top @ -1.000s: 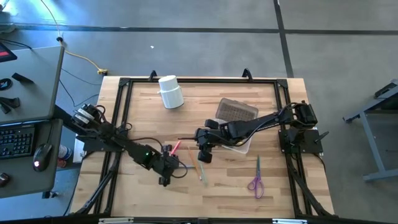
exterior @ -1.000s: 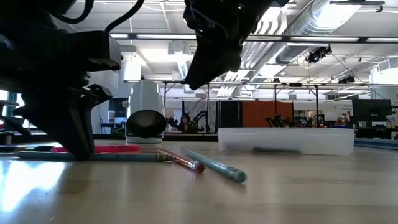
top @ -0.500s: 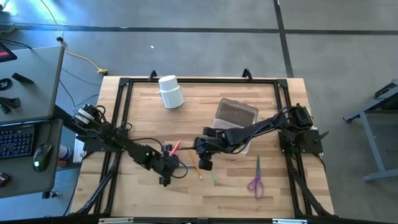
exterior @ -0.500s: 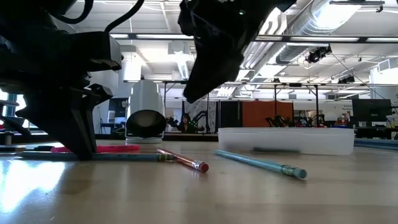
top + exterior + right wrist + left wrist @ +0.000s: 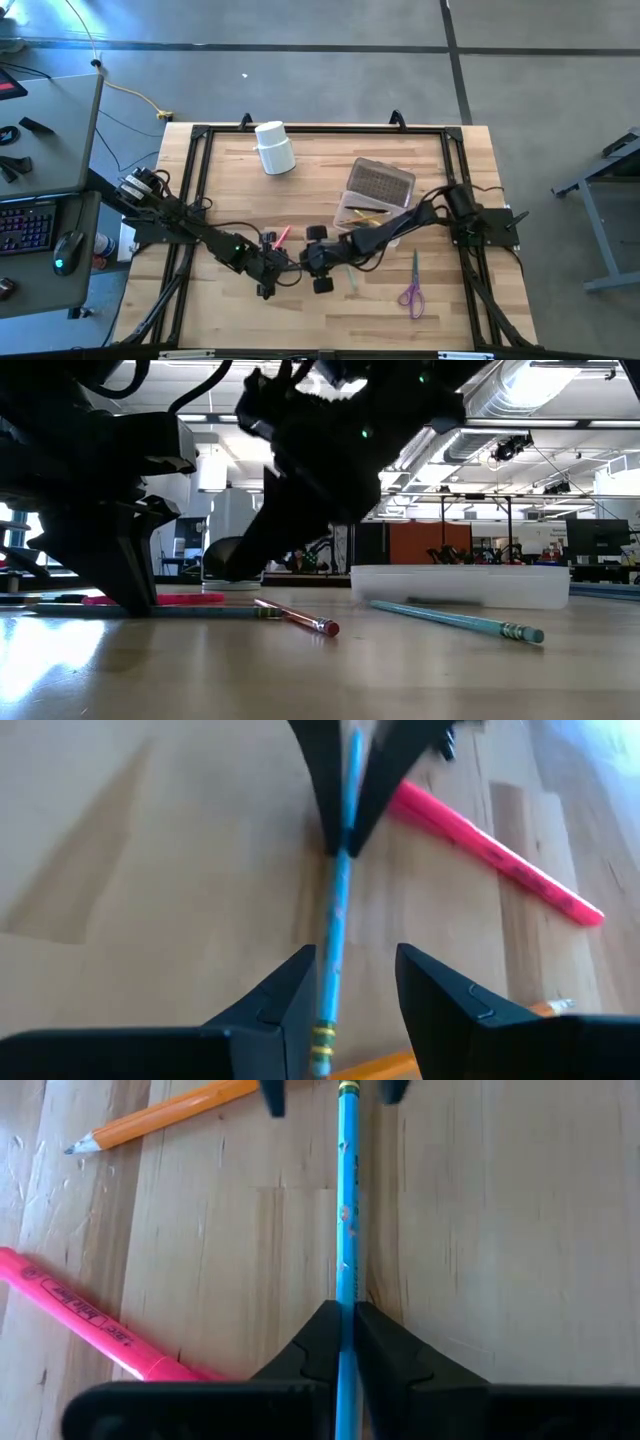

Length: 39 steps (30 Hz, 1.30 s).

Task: Pick & place school supplies into a supply box
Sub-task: Put the blue pencil into the supply box

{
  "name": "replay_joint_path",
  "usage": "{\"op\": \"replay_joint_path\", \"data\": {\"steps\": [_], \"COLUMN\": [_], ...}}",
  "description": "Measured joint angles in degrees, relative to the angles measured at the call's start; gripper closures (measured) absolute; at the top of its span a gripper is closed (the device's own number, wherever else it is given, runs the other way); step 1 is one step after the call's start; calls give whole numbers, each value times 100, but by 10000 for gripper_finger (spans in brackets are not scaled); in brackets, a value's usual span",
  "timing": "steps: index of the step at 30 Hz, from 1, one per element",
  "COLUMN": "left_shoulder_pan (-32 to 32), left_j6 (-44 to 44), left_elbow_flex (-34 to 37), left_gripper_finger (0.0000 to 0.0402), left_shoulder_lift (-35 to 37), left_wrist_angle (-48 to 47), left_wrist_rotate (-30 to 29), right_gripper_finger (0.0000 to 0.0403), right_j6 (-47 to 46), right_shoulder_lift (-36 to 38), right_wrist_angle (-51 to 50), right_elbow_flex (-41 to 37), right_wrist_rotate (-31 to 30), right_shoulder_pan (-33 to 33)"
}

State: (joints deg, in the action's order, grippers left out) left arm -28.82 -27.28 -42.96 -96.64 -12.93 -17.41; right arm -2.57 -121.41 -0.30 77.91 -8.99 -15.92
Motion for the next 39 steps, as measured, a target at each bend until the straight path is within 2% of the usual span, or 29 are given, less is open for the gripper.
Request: {"op": "replay_joint_path", "data": {"steps": [5,11,18,21,28,34,39], "left_shoulder_pan": [0,0,0,0,0,7,4], "left_j6": [-1,-5,-5,-5,-9,4,36], "left_elbow_flex": [0,2,2,-25,-273,-607,-813], "left_gripper_finger": [338,337,337,337,337,337,337], "left_shoulder_lift": [2,4,4,2,-17,-31,-31], "left_wrist_angle": [15,76,96,86,-98,-640,-1048], "left_wrist_rotate": [-7,-20,-39,-39,-105,-145,-142], "right_gripper_finger": [281,281,285,305,392,380,396], "right_j6": [-212,-597,-584,-739,-757,-766,-769], "right_shoulder_lift": [-164,-402,-634,-647,-664,-664,-669], "right_wrist_angle": [44,228,269,240,104,92,305], "right_elbow_flex": [0,1,25,26,25,20,9], "right_wrist_rotate": [-179,20,-462,-342,-271,-334,-356], "right_shoulder_pan": [-61,-27,-81,-62,-52,-55,-57]}}
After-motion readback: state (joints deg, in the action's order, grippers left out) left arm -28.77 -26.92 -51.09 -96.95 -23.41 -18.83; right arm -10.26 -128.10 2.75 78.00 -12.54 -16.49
